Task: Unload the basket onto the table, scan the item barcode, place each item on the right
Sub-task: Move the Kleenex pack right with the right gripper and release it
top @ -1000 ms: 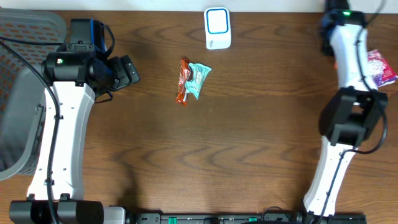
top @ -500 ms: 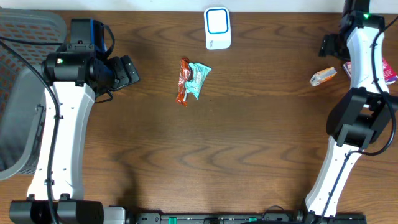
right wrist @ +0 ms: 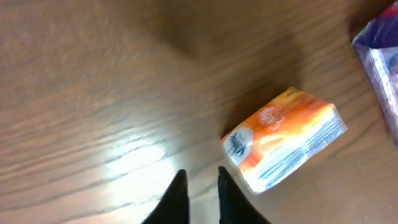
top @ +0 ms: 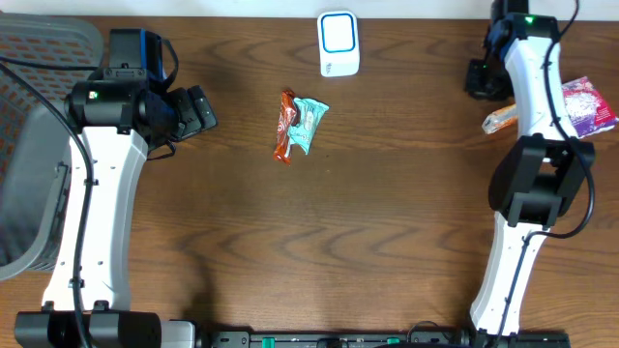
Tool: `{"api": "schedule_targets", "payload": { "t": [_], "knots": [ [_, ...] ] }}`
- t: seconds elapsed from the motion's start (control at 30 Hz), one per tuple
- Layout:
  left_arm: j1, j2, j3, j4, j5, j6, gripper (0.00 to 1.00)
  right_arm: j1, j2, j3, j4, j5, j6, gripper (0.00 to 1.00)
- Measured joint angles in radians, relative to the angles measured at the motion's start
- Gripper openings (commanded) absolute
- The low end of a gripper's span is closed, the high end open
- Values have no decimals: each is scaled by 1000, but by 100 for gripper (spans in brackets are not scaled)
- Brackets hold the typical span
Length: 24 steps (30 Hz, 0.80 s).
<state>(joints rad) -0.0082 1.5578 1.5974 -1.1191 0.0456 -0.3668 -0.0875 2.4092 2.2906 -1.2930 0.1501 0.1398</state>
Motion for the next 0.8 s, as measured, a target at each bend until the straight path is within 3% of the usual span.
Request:
{"api": "schedule_targets", "payload": {
  "t": [0.17,0.5,0.8],
  "knots": [
    [0,0,0,0,0,0,98,1,-7,-31,35,7,2,1],
    [0,0,0,0,0,0,98,-15,-14,-287,311,62,1,1],
    [0,0,0,0,0,0,98,-66,-14,-312,323,205,1,3]
  ]
}}
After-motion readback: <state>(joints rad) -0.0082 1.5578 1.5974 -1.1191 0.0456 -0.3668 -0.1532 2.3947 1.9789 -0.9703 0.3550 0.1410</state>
